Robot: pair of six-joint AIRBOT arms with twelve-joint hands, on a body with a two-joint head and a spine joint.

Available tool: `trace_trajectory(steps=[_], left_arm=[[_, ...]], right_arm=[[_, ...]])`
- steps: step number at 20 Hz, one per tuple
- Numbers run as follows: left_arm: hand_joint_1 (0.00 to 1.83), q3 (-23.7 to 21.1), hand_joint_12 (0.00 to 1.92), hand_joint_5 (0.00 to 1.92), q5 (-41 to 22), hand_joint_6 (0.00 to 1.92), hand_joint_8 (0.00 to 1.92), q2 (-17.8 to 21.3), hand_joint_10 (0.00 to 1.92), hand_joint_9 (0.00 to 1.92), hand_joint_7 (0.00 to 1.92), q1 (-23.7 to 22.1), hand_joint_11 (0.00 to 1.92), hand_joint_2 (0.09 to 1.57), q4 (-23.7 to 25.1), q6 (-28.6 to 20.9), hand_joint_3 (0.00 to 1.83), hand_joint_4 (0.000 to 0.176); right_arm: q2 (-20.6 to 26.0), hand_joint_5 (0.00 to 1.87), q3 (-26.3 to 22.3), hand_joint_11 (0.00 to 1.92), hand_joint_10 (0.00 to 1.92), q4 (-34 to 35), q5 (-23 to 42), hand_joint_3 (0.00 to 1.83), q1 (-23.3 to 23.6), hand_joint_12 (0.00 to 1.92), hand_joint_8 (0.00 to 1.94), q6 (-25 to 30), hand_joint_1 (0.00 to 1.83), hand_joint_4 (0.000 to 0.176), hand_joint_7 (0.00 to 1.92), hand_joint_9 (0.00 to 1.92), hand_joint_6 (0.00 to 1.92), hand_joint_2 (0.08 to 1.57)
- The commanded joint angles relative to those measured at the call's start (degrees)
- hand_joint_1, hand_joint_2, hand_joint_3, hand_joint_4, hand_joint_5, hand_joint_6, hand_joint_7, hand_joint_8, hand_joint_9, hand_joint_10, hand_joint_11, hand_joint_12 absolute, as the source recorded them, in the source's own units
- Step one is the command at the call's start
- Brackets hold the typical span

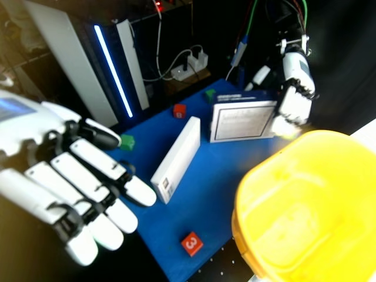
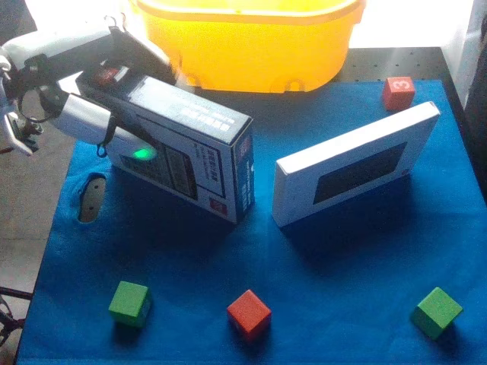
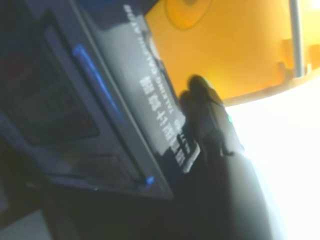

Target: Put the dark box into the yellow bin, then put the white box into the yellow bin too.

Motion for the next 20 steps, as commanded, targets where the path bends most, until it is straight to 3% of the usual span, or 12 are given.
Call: trace_trajectory(steps=[1,2,3,5,6,7,8,11,13,14,17,20], left_arm=[[1.39,0.08,1.1,1.16,-3.48,0.57,0.15,-0.33,1.0,1.17,1.38,-0.5,1.13,1.0,-2.01,-0.27,0.0,0.0],[1.33,0.08,1.54,1.33,-3.44,0.24,0.32,-0.33,1.42,1.24,1.42,-0.48,1.24,0.97,-2.0,-0.27,0.0,0.0],[1.32,0.08,1.79,1.37,-3.39,0.07,0.68,-0.33,1.72,1.29,1.29,-0.49,1.31,0.99,-2.0,-0.27,0.0,0.0],[1.32,-0.07,1.71,1.39,-3.84,0.03,0.62,-0.24,1.6,1.25,1.33,-0.49,1.24,0.98,-1.95,-0.27,0.0,0.0],[1.31,-0.36,1.39,1.31,-4.98,0.26,0.42,0.09,1.12,1.21,1.39,-0.49,1.11,0.99,-2.33,-0.29,0.0,0.0],[1.31,-0.66,1.39,1.31,-5.67,0.26,0.42,0.45,1.12,1.21,1.39,-0.49,1.11,0.99,-2.75,-0.3,0.0,0.0],[1.4,-1.57,0.97,1.16,-7.91,0.55,0.18,1.52,0.78,1.31,1.42,-0.49,1.13,0.98,-4.25,-0.3,0.0,0.0],[1.29,-3.62,1.13,1.24,-13.17,0.56,0.1,4.18,0.69,1.29,1.46,-0.49,1.14,0.98,-8.08,0.29,0.0,0.0],[1.38,-4.58,1.17,1.19,-14.98,0.51,0.23,5.28,0.85,1.21,1.34,-0.49,1.05,1.0,-10.06,2.03,0.0,0.0],[1.38,-5.07,1.21,1.15,-15.97,0.57,0.49,5.91,0.93,1.14,1.24,-0.49,0.95,1.02,-11.26,2.92,0.0,0.0],[1.4,-5.62,1.0,1.17,-18.8,0.62,0.5,7.2,0.85,1.13,1.24,-0.52,0.9,1.01,-15.1,5.29,0.0,0.0],[1.4,-4.7,1.08,1.2,-20.73,0.56,0.57,7.43,0.82,1.12,1.23,-0.77,0.9,1.01,-19.79,6.88,0.0,0.0]], right_arm=[[0.09,0.13,0.19,0.0,0.0,-0.12,6.26,0.0,0.63,0.79,0.0,-0.16,0.0,0.0,0.32,0.27,0.0,1.0],[0.09,0.14,0.18,0.01,0.0,-0.12,6.27,0.0,0.63,0.8,0.0,-0.16,0.0,0.0,0.32,0.28,0.0,1.01],[0.09,0.14,0.18,0.01,0.01,-0.12,6.27,0.0,0.63,0.8,0.0,-0.16,0.0,0.0,0.33,0.29,0.0,1.0],[0.09,0.14,0.18,0.01,0.01,-0.12,6.27,0.0,0.62,0.8,0.01,-0.16,0.0,0.0,0.33,0.29,0.0,0.99],[0.09,0.15,0.2,0.0,0.0,-0.12,6.27,0.0,0.57,0.85,0.0,-0.16,0.0,0.0,0.36,0.32,0.0,1.01],[0.09,0.15,0.2,0.0,0.0,-0.12,6.27,0.0,0.55,0.85,0.0,-0.16,0.0,0.0,0.36,0.32,0.0,1.01],[0.09,0.16,0.21,0.0,0.0,-0.12,6.27,0.0,0.52,0.86,0.0,-0.16,0.0,0.0,0.36,0.32,0.0,1.01],[0.08,0.15,0.26,0.0,0.0,-0.12,6.27,0.0,0.46,0.85,0.0,-0.16,0.0,0.0,0.35,0.31,0.0,1.0],[0.08,0.16,0.27,0.01,0.0,-0.12,6.28,0.0,0.44,0.86,0.0,-0.16,0.0,0.0,0.35,0.31,0.0,1.01],[0.08,0.15,0.27,0.0,0.01,-0.12,6.28,0.0,0.44,0.78,0.0,-0.16,0.0,0.0,0.34,0.28,0.0,1.01],[0.07,0.16,0.32,0.0,0.01,-0.11,6.29,0.0,0.44,0.74,0.0,-0.16,0.0,0.0,0.34,0.3,0.0,1.0],[-0.15,0.15,0.38,0.0,0.01,-0.1,6.41,0.0,0.44,0.68,0.0,-0.16,0.0,0.0,0.33,0.29,0.0,0.99]])
